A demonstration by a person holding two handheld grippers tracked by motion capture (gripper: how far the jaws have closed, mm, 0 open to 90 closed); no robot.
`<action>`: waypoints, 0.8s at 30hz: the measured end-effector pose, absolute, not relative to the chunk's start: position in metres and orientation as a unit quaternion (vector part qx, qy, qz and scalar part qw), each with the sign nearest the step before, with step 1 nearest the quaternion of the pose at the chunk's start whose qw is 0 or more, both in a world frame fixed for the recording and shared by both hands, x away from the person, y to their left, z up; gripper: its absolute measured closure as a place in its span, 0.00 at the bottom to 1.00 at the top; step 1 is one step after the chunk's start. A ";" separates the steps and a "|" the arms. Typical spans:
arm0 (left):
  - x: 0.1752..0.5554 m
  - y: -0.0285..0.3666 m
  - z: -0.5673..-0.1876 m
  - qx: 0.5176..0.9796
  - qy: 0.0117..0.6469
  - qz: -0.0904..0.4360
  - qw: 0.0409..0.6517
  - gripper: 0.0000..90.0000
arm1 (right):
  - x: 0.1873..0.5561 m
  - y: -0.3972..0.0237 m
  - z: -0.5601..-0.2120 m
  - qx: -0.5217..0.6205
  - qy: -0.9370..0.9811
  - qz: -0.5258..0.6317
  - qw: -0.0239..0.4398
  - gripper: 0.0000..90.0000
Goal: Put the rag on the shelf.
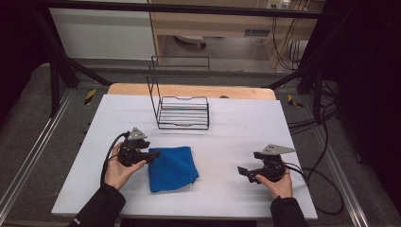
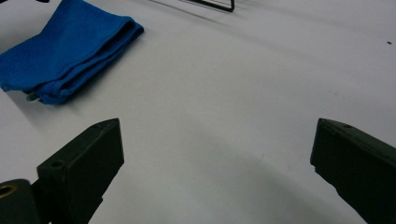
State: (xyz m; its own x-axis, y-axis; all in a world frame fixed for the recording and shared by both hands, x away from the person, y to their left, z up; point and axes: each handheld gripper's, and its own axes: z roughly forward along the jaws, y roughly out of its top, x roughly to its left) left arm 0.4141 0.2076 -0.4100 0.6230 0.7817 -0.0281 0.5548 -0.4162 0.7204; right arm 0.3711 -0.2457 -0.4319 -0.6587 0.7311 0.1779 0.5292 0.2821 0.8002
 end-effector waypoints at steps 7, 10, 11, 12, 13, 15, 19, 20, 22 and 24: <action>0.423 0.206 -0.419 0.846 0.384 0.159 0.334 0.69 | 0.381 -0.219 -0.424 0.383 0.796 0.453 0.121 0.09; 0.422 0.206 -0.419 0.852 0.378 0.158 0.327 0.81 | 0.388 -0.201 -0.418 0.374 0.796 0.459 0.125 0.14; 0.422 0.206 -0.419 0.853 0.376 0.159 0.326 0.85 | 0.391 -0.193 -0.416 0.373 0.794 0.463 0.125 0.15; 0.422 0.206 -0.419 0.853 0.377 0.157 0.325 0.88 | 0.394 -0.185 -0.414 0.372 0.792 0.468 0.123 0.17; 0.422 0.207 -0.419 0.854 0.377 0.156 0.323 0.90 | 0.398 -0.176 -0.413 0.369 0.791 0.472 0.122 0.18; 0.422 0.207 -0.421 0.856 0.376 0.156 0.320 0.94 | 0.407 -0.155 -0.411 0.364 0.794 0.472 0.119 0.20; 0.422 0.209 -0.424 0.858 0.376 0.154 0.314 0.96 | 0.425 -0.111 -0.414 0.352 0.812 0.450 0.115 0.28; 0.422 0.209 -0.424 0.859 0.376 0.154 0.313 0.97 | 0.429 -0.101 -0.416 0.350 0.816 0.446 0.111 0.31; 0.422 0.210 -0.424 0.858 0.376 0.153 0.314 0.98 | 0.438 -0.084 -0.421 0.342 0.825 0.438 0.106 0.40; 0.422 0.211 -0.425 0.859 0.375 0.155 0.314 0.98 | 0.446 -0.072 -0.427 0.333 0.833 0.430 0.100 0.49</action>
State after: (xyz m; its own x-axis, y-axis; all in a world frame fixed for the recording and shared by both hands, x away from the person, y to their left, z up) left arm 0.4219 0.2113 -0.4245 0.6716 0.7403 0.0300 0.5460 -0.5219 0.6554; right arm 0.4463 -0.0716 -0.4265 -0.7579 0.6412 0.1202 0.4694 0.4081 0.7830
